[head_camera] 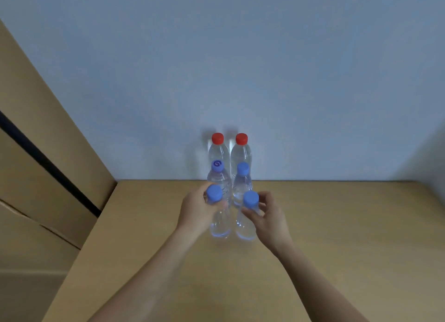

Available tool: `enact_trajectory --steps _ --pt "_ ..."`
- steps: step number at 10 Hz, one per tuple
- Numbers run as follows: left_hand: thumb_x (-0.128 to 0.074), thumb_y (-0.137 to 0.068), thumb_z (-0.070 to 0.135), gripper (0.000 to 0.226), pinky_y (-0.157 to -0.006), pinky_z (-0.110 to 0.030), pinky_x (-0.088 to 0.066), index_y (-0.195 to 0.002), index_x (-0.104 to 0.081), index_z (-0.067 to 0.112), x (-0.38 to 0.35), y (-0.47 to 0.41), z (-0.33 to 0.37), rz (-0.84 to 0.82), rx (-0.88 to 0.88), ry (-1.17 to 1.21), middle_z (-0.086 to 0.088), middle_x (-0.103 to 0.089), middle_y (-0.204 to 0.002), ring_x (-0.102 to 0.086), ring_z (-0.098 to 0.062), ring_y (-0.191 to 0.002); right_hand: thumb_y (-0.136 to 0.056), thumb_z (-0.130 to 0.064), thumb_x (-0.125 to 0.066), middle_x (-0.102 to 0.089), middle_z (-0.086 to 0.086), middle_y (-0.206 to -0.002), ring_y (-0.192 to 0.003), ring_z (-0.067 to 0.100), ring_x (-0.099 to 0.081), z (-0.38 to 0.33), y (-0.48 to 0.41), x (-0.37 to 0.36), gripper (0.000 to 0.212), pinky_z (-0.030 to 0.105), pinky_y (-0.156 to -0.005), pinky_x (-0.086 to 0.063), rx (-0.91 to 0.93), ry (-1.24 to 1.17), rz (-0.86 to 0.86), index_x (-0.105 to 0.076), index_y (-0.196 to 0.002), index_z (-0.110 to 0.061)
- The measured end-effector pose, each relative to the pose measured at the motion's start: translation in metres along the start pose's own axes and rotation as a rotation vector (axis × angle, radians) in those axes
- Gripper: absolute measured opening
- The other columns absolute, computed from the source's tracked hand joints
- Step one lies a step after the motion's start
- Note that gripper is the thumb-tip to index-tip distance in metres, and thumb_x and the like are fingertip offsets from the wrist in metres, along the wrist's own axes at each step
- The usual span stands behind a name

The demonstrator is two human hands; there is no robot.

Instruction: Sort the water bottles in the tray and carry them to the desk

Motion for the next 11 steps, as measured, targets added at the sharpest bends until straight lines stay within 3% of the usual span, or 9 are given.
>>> enact_trajectory --steps 2,3,4,6,7,8,9,10,11 --pt "-0.079 -0.066 0.012 0.031 -0.073 -0.03 -0.048 -0.091 -0.061 0.02 -0.013 -0.029 -0.023 0.031 -0.027 -0.046 -0.002 -0.063 -0.093 -0.06 -0.025 -0.089 -0.078 -0.014 -0.071 -0.062 -0.001 -0.111 -0.102 0.011 -0.057 0.018 -0.019 -0.008 0.037 0.033 -0.089 -0.049 -0.035 0.044 0.137 -0.047 -0.093 -0.038" --pt "-0.077 -0.068 0.012 0.029 -0.073 -0.029 -0.048 -0.093 -0.062 0.018 -0.025 -0.038 -0.021 -0.011 -0.069 -0.059 -0.001 -0.06 -0.095 -0.059 -0.022 -0.087 -0.078 -0.014 -0.07 -0.062 0.0 -0.109 -0.1 0.012 -0.058 0.023 -0.03 -0.01 0.034 0.038 -0.09 -0.05 -0.039 0.06 0.181 -0.05 -0.099 -0.03" --pt "-0.074 -0.071 0.013 0.025 -0.063 -0.021 -0.036 -0.093 -0.062 0.016 -0.032 -0.043 -0.015 -0.035 -0.119 -0.113 0.003 -0.057 -0.094 -0.051 -0.016 -0.082 -0.078 -0.012 -0.068 -0.06 -0.003 -0.108 -0.102 0.016 -0.058 0.021 -0.04 -0.011 0.035 0.039 -0.089 -0.05 -0.032 0.074 0.206 -0.048 -0.101 -0.031" --pt "-0.077 -0.07 0.011 0.043 -0.078 -0.022 -0.039 -0.11 -0.061 0.016 -0.033 -0.041 -0.024 -0.022 -0.139 -0.081 -0.001 -0.058 -0.106 -0.051 -0.014 -0.091 -0.076 -0.021 -0.066 -0.058 -0.011 -0.106 -0.102 0.013 -0.058 0.024 -0.037 -0.012 0.036 0.036 -0.089 -0.049 -0.03 0.071 0.211 -0.045 -0.097 -0.042" --pt "-0.072 -0.076 0.014 0.042 -0.07 -0.015 -0.03 -0.115 -0.057 0.015 -0.038 -0.037 -0.021 -0.035 -0.15 -0.14 0.0 -0.053 -0.108 -0.047 -0.012 -0.09 -0.08 -0.016 -0.067 -0.059 -0.003 -0.112 -0.106 0.015 -0.057 0.03 -0.039 -0.015 0.036 0.037 -0.092 -0.048 -0.057 0.043 0.184 -0.047 -0.106 -0.029" --pt "-0.067 -0.08 0.017 0.04 -0.072 -0.019 -0.033 -0.117 -0.052 0.014 -0.042 -0.032 -0.021 -0.029 -0.138 -0.174 -0.002 -0.053 -0.113 -0.053 -0.018 -0.097 -0.083 -0.017 -0.066 -0.058 -0.003 -0.116 -0.111 0.016 -0.055 0.029 -0.038 -0.017 0.036 0.023 -0.086 -0.044 -0.058 0.063 0.153 -0.048 -0.114 -0.022" --pt "-0.069 -0.078 0.023 0.042 -0.071 -0.022 -0.037 -0.114 -0.05 0.016 -0.039 -0.03 -0.024 -0.033 -0.062 -0.152 0.001 -0.056 -0.111 -0.057 -0.019 -0.099 -0.081 -0.03 -0.067 -0.053 -0.004 -0.121 -0.109 0.012 -0.053 0.021 -0.034 -0.016 0.051 0.021 -0.082 -0.04 -0.086 0.107 0.111 -0.045 -0.125 -0.016" --pt "-0.078 -0.067 0.035 0.065 -0.079 -0.024 -0.042 -0.121 -0.045 0.019 -0.034 -0.025 -0.026 -0.033 -0.006 -0.111 0.008 -0.054 -0.114 -0.054 -0.012 -0.104 -0.078 -0.032 -0.071 -0.048 -0.006 -0.12 -0.107 0.005 -0.045 0.008 -0.027 -0.007 0.063 0.019 -0.085 -0.034 -0.051 0.075 0.12 -0.043 -0.131 -0.014" --pt "-0.082 -0.062 0.032 0.068 -0.08 -0.022 -0.038 -0.119 -0.047 0.019 -0.011 -0.016 -0.016 0.069 -0.031 -0.121 0.011 -0.053 -0.111 -0.052 -0.009 -0.103 -0.079 -0.03 -0.07 -0.052 -0.008 -0.115 -0.108 0.007 -0.05 -0.006 -0.019 0.009 0.054 0.018 -0.085 -0.035 0.003 0.022 0.177 -0.048 -0.126 -0.015"
Point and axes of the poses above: each hand's wrist, its own y-axis away from the middle knuckle, its own x-axis out of the back of the hand, z = x × y, the point moved 9 cm from there along -y, towards the middle knuckle
